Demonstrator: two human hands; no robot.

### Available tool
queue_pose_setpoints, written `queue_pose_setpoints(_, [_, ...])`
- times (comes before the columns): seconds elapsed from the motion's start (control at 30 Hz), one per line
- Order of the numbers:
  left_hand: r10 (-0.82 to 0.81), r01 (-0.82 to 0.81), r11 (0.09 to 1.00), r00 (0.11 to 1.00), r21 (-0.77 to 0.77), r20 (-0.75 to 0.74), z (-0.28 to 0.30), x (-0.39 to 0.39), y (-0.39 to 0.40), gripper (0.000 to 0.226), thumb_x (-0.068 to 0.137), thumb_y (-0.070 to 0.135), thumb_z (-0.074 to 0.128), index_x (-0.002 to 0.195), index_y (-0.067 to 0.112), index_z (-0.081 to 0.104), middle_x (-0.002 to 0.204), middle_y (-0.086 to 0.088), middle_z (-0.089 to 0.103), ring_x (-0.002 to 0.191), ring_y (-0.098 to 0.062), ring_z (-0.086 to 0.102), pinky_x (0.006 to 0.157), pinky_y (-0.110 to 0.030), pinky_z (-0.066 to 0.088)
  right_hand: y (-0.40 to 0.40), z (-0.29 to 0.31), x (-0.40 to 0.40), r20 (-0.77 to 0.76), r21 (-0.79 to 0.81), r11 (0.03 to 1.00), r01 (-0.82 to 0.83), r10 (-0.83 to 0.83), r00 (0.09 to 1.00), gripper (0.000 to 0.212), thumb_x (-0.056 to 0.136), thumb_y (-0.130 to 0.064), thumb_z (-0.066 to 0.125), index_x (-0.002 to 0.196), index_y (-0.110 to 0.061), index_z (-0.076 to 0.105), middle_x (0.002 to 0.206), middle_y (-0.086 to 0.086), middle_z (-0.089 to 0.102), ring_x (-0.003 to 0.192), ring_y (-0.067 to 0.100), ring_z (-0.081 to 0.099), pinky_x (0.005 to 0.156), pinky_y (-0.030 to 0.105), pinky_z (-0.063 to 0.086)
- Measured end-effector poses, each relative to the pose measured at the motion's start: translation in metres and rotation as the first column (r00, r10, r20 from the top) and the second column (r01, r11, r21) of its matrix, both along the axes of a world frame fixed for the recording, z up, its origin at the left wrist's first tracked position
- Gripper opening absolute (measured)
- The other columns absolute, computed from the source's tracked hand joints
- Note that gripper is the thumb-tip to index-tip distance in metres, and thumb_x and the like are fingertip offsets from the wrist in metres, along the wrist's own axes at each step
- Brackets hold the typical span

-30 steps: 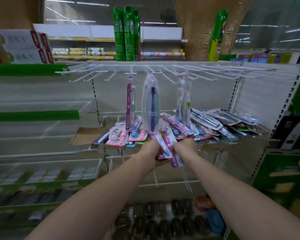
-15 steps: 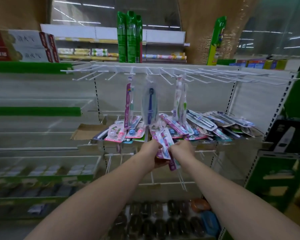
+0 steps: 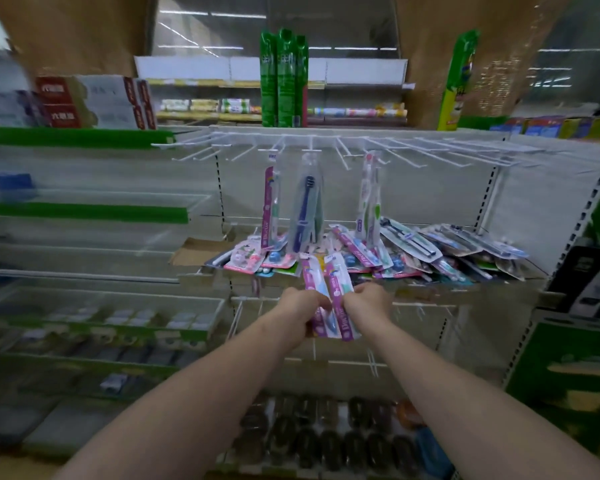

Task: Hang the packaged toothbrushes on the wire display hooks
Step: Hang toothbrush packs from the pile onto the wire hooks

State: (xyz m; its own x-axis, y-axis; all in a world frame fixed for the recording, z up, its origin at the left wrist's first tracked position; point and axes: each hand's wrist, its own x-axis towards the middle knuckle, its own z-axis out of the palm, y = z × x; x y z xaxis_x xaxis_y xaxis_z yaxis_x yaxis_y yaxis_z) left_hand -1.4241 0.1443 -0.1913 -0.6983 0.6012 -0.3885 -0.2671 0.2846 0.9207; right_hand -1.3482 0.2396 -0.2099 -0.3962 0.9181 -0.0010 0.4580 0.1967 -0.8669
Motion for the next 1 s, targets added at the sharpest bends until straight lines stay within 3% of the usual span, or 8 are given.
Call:
queue_pose_setpoints(0.1, [0.017,-0.016,1.0,0.999,0.008,-0.031,0.006,0.004,-0.015,0.034,0.081,-0.005,0.066,0.114,-0.008,0.06,0.079,-0.021,0.064,0.058,-0.03,0.065,0.049,-0.033,0.054,-0.005,0.0,-0.001,-0.026,-0.025,0.999,-0.036,0.036,0.999,0.014,0.078,-0.015,0.067,0.065,-0.015,0.066,0.072,0.005,0.071,0.075,0.026,0.068,0.073,0.037,0.057])
queue_pose_setpoints(0.2, [0.084,-0.084,0.996,0.996,-0.007,-0.04,0.01,0.003,-0.029,0.016,0.086,-0.001,0.066,0.101,0.0,0.057,0.091,-0.022,0.064,0.081,-0.035,0.069,0.073,-0.047,0.06,-0.01,0.002,-0.003,-0.061,-0.016,0.996,-0.084,0.083,0.995,0.009,0.077,-0.011,0.068,0.069,-0.015,0.068,0.072,0.005,0.07,0.075,0.027,0.068,0.069,0.036,0.055])
queue_pose_setpoints(0.37, [0.168,-0.161,0.984,0.981,0.075,-0.094,0.02,-0.017,-0.042,0.043,0.069,-0.002,0.068,0.111,0.003,0.059,0.098,-0.022,0.066,0.091,-0.04,0.067,0.079,-0.051,0.059,-0.024,0.008,-0.012,-0.079,-0.038,0.986,-0.16,0.157,0.984,0.016,0.082,-0.008,0.072,0.072,-0.019,0.067,0.078,0.005,0.071,0.074,0.022,0.069,0.075,0.044,0.061])
queue_pose_setpoints(0.47, [0.178,-0.166,0.98,0.978,0.107,-0.112,0.023,-0.041,-0.045,0.061,0.055,0.002,0.069,0.115,0.003,0.061,0.1,-0.025,0.069,0.092,-0.043,0.07,0.082,-0.058,0.059,-0.026,0.014,-0.024,-0.103,-0.004,0.989,-0.15,0.149,0.984,0.008,0.083,-0.008,0.072,0.087,-0.015,0.07,0.081,0.003,0.069,0.071,0.015,0.064,0.061,0.032,0.055])
queue_pose_setpoints(0.53, [0.168,-0.153,0.979,0.979,0.131,-0.117,0.026,-0.056,-0.047,0.059,0.064,-0.003,0.07,0.121,0.006,0.058,0.104,-0.025,0.069,0.092,-0.043,0.07,0.081,-0.06,0.06,-0.029,0.019,-0.035,-0.146,-0.002,0.989,-0.15,0.148,0.978,0.016,0.086,-0.009,0.073,0.09,-0.019,0.062,0.086,0.0,0.066,0.075,0.015,0.063,0.066,0.032,0.054])
queue_pose_setpoints(0.67, [0.148,-0.121,0.982,0.97,0.145,-0.192,0.043,-0.075,-0.056,0.045,0.082,-0.009,0.063,0.122,0.011,0.056,0.107,-0.019,0.067,0.093,-0.035,0.068,0.068,-0.045,0.06,-0.034,0.03,-0.062,-0.184,0.043,0.991,-0.125,0.13,0.974,0.029,0.084,-0.015,0.078,0.078,-0.03,0.054,0.086,-0.003,0.064,0.085,0.02,0.066,0.08,0.043,0.059])
queue_pose_setpoints(0.8, [0.107,-0.071,0.986,0.964,0.153,-0.245,0.045,-0.107,-0.054,0.046,0.082,-0.009,0.064,0.124,0.009,0.057,0.108,-0.014,0.069,0.1,-0.033,0.068,0.084,-0.049,0.059,-0.04,0.041,-0.089,-0.204,0.104,0.99,-0.091,0.111,0.973,0.026,0.079,-0.013,0.079,0.084,-0.027,0.059,0.093,-0.001,0.071,0.09,0.022,0.069,0.085,0.047,0.058])
queue_pose_setpoints(1.0, [0.084,-0.029,0.988,0.927,0.155,-0.366,0.049,-0.143,-0.048,0.042,0.082,-0.007,0.067,0.121,0.008,0.06,0.101,-0.009,0.07,0.091,-0.025,0.069,0.081,-0.043,0.06,-0.042,0.05,-0.124,-0.309,0.138,0.99,-0.038,0.08,0.948,0.03,0.076,-0.009,0.078,0.098,-0.023,0.064,0.093,-0.003,0.072,0.086,0.018,0.07,0.081,0.046,0.06])
